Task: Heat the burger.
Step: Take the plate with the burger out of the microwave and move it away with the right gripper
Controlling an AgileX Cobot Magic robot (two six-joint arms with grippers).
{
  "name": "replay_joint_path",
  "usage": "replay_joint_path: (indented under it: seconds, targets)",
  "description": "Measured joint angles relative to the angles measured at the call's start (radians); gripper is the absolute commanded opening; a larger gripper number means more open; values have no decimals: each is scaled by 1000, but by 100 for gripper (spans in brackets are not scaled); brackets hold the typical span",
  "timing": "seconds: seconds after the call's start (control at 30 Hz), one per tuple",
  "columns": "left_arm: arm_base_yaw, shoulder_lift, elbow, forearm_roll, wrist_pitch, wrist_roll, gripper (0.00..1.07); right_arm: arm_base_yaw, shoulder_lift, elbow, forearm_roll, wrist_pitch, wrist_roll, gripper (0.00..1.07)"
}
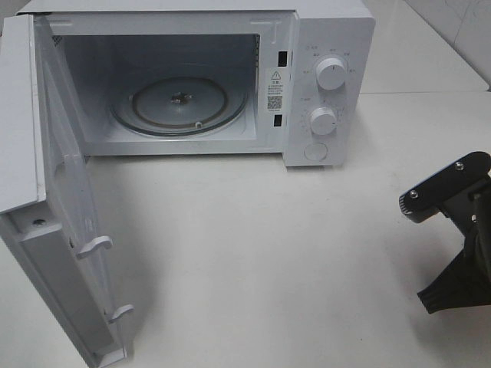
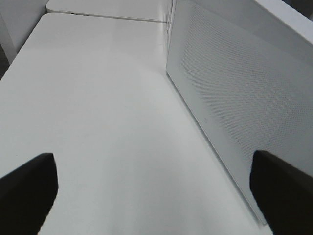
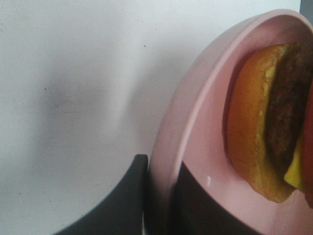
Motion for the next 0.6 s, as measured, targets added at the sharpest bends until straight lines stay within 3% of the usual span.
replay_joint_path:
  seconds: [0.3, 0.6]
  targets:
    - [0, 0, 0, 0, 0, 0, 100, -116, 174, -3, -44, -122, 63, 4]
    - [0, 0, 0, 0, 0, 0, 100, -134, 284, -4, -168, -149, 217, 6]
